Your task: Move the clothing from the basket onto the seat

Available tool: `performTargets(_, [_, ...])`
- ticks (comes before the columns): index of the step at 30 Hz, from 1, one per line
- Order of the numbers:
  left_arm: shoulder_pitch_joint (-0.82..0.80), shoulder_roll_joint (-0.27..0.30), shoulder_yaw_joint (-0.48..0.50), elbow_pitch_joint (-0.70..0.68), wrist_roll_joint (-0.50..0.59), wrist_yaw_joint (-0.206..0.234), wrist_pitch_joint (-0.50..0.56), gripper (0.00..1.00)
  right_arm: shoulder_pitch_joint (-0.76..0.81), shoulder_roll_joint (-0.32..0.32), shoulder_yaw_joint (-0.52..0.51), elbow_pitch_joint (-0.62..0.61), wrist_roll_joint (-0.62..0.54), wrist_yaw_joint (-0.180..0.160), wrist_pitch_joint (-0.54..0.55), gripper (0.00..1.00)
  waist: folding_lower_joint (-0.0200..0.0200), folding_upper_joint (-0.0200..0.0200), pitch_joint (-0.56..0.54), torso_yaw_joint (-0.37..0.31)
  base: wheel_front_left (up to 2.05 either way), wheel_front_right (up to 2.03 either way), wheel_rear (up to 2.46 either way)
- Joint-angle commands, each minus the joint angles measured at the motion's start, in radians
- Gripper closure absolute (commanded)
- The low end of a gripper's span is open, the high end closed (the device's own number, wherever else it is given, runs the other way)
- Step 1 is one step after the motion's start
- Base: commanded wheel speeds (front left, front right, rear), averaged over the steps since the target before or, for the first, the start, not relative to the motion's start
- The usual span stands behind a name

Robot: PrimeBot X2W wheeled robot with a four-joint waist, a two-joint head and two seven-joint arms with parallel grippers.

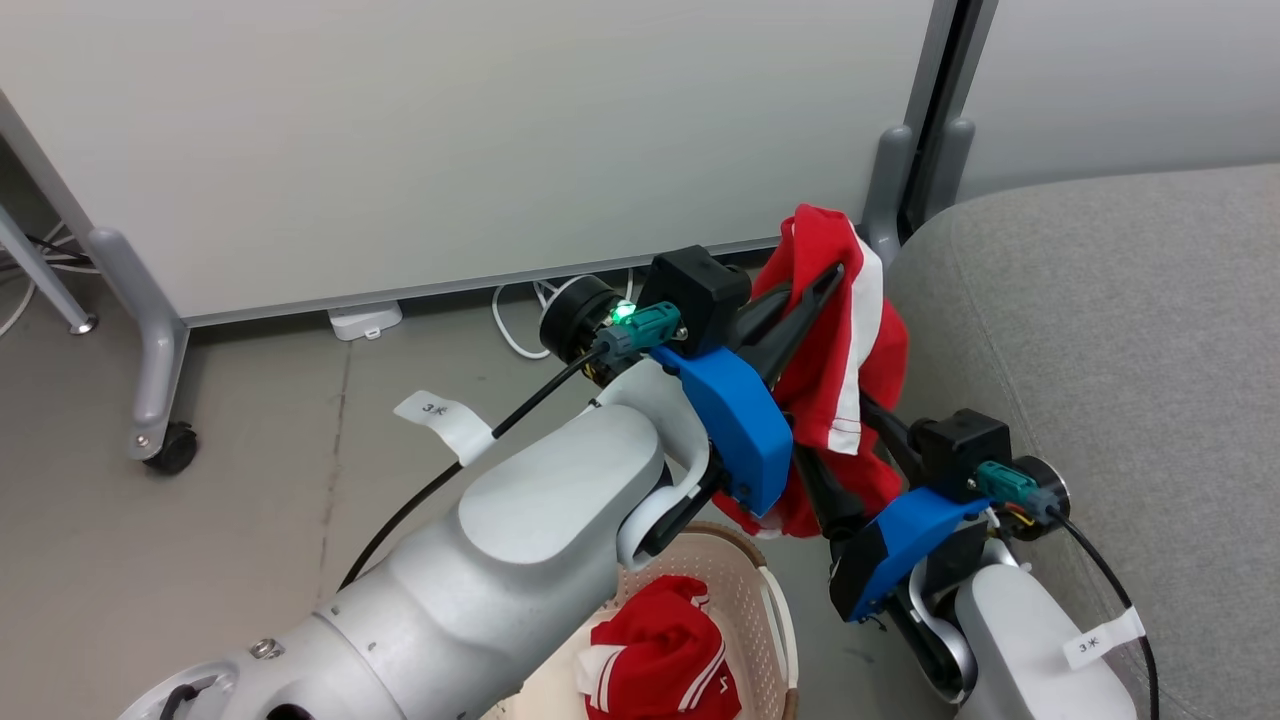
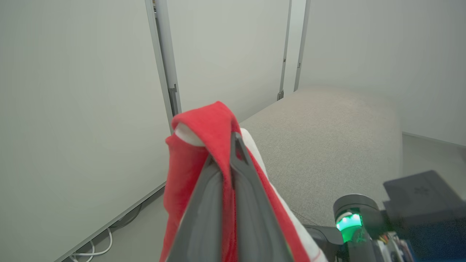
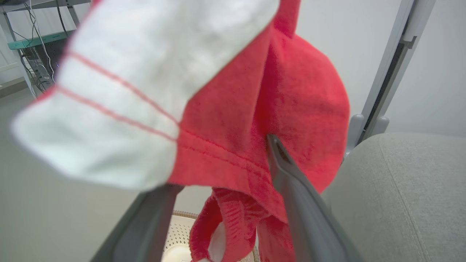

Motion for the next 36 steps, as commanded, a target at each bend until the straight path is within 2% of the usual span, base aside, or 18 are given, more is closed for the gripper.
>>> performTargets(1, [-0.015,0.000,-0.005,-0.002,-0.009,0.003,-0.009,1.00,-0.023,-0.003,0.006,0.013,0.011,0.000,-0.001,0.51,-0.0002,-0.0001,-0.005,0.001,0.00,0.00,0.00])
performTargets(2, [-0.015,0.000,-0.011,-0.002,-0.013,0.004,-0.009,1.00,-0.031,-0.003,0.011,0.024,0.014,0.000,-0.003,0.63,-0.0002,-0.0001,-0.008,0.001,0.00,0.00,0.00])
performTargets(3, [-0.016,0.000,-0.016,-0.003,-0.018,0.005,-0.010,1.00,-0.038,-0.003,0.014,0.035,0.018,0.000,-0.005,0.87,-0.0002,-0.0001,-0.012,0.002,0.00,0.00,0.00])
performTargets(4, [-0.016,0.000,-0.022,-0.004,-0.022,0.006,-0.011,1.00,-0.044,-0.003,0.018,0.045,0.021,0.000,-0.007,1.00,-0.0002,-0.0001,-0.015,0.002,0.00,0.00,0.00])
performTargets(23, [-0.026,0.000,-0.070,0.032,-0.073,0.019,-0.027,0.98,-0.075,-0.003,0.041,0.130,0.080,0.000,-0.057,1.00,-0.0002,-0.0001,-0.027,-0.005,0.00,0.00,0.00])
performTargets(24, [-0.026,0.000,-0.071,0.034,-0.077,0.018,-0.026,0.77,-0.077,-0.003,0.041,0.130,0.081,0.000,-0.059,1.00,-0.0002,-0.0001,-0.025,-0.005,0.00,0.00,0.00])
performTargets(25, [-0.027,0.000,-0.073,0.035,-0.079,0.018,-0.026,0.63,-0.079,-0.003,0.040,0.131,0.082,0.000,-0.060,1.00,-0.0002,-0.0001,-0.024,-0.005,0.00,0.00,0.00])
performTargets(26, [-0.027,0.000,-0.074,0.038,-0.079,0.017,-0.028,0.58,-0.080,-0.003,0.039,0.133,0.081,0.000,-0.062,1.00,-0.0002,-0.0001,-0.024,-0.004,0.00,0.00,0.00])
performTargets(27, [-0.026,0.000,-0.075,0.040,-0.083,0.017,-0.029,0.06,-0.081,-0.003,0.038,0.134,0.082,0.000,-0.065,1.00,-0.0002,-0.0001,-0.023,-0.004,0.00,0.00,0.00])
performTargets(28, [-0.023,0.000,-0.076,0.042,-0.087,0.018,-0.033,0.00,-0.080,-0.003,0.038,0.136,0.084,0.000,-0.068,1.00,-0.0002,-0.0001,-0.023,-0.004,0.00,0.00,0.00])
performTargets(36, [0.005,0.000,-0.080,0.066,-0.107,0.014,-0.040,0.00,-0.083,-0.003,0.029,0.143,0.088,0.000,-0.080,1.00,-0.0002,-0.0001,-0.021,-0.004,0.00,0.00,0.00])
